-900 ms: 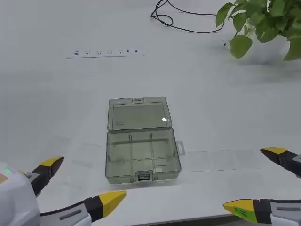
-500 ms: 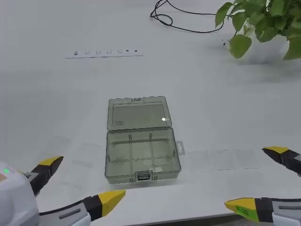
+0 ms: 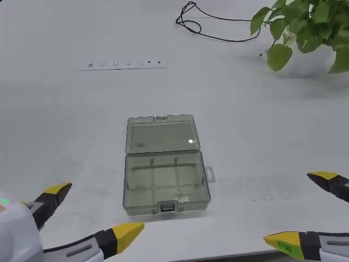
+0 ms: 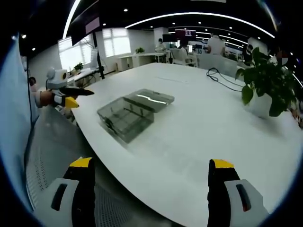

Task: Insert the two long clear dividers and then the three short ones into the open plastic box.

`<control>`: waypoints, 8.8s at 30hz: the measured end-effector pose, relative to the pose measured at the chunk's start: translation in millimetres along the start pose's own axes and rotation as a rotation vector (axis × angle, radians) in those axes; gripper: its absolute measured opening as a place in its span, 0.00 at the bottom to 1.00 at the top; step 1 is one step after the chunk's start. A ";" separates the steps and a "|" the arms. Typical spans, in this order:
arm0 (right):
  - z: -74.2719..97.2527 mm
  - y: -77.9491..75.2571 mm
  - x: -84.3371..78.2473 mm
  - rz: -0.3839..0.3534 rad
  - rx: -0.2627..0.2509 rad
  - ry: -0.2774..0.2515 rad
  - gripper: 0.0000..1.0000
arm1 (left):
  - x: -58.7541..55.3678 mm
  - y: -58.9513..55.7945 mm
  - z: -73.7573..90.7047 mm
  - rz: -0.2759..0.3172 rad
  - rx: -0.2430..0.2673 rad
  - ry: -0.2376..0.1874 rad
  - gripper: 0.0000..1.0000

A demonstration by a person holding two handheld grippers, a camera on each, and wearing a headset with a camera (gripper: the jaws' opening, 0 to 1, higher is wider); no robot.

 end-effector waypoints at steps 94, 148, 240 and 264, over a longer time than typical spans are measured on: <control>5.2 17.2 23.7 -0.020 0.077 0.019 1.00 | -10.1 67.2 -41.9 0.147 0.275 0.626 0.30; -76.2 60.9 133.9 -0.332 0.297 -0.076 0.56 | 40.7 13.2 -15.2 0.232 0.145 0.208 0.30; -102.9 55.3 163.0 -0.654 0.321 0.138 0.01 | 55.4 -0.2 -42.1 -0.138 -0.191 0.083 0.57; -109.3 32.3 171.6 -0.633 0.152 0.470 0.01 | 51.0 21.5 -39.6 -0.330 -0.318 -0.005 1.00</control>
Point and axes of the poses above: the centre of the closed fingertips' face, and the gripper's own axes: z roughly backward along the fingers, y roughly to its left, x roughly out of its top, the point moved 9 cm from there along z, roughly backward along the fingers, and after that the axes turned 9 degrees about y, right-handed, at the moved point
